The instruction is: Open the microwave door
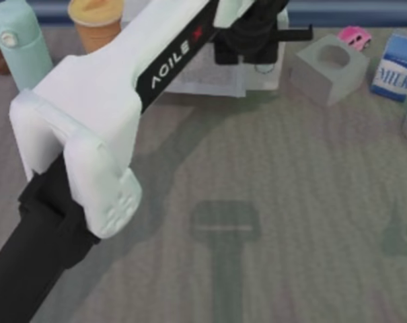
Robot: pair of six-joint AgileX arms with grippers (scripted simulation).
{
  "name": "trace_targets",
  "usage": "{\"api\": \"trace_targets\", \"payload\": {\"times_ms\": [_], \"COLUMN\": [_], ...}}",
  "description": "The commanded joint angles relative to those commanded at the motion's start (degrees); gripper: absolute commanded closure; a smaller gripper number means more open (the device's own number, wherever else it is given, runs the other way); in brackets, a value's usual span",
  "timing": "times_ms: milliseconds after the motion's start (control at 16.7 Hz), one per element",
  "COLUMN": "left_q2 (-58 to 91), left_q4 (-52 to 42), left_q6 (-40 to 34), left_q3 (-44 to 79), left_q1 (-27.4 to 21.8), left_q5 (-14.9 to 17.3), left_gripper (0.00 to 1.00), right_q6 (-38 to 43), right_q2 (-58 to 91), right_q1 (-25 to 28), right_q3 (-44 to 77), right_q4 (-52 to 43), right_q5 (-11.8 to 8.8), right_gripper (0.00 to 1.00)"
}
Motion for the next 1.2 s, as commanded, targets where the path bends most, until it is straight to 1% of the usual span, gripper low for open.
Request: {"api": "trace_targets", "payload": {"times_ms": [300,420,540,900,1020,1200], "left_q2": [0.20,-1.39,-4.09,-13.52,-15.38,-15.84], "left_q4": [0.22,1.72,4.23,13.57,15.47,15.92], "left_q6": [-0.14,0.37,1.24,4.52,5.14,5.29], "left_q3": [-0.15,-2.24,-6.77,-26.50,-29.56,-30.25], "left_q1": [-0.51,-0.46,-0.28,0.07,0.13,0.15], "left_q5": [0.24,0.34,0.61,1.75,2.05,2.14], "left_gripper": [1.00,1.00,1.00,1.00,1.00,1.00], "right_q6": [0.00,0.00,0.00,0.00,0.00,0.00], "right_q2": [0.00,0.00,0.00,0.00,0.00,0.00], "right_q1": [0.00,0.00,0.00,0.00,0.00,0.00], "right_q3": [0.00,0.00,0.00,0.00,0.00,0.00], "right_q4": [0.00,0.00,0.00,0.00,0.00,0.00], "right_q5": [0.00,0.00,0.00,0.00,0.00,0.00], "right_gripper": [0.00,0.00,0.00,0.00,0.00,0.00]}}
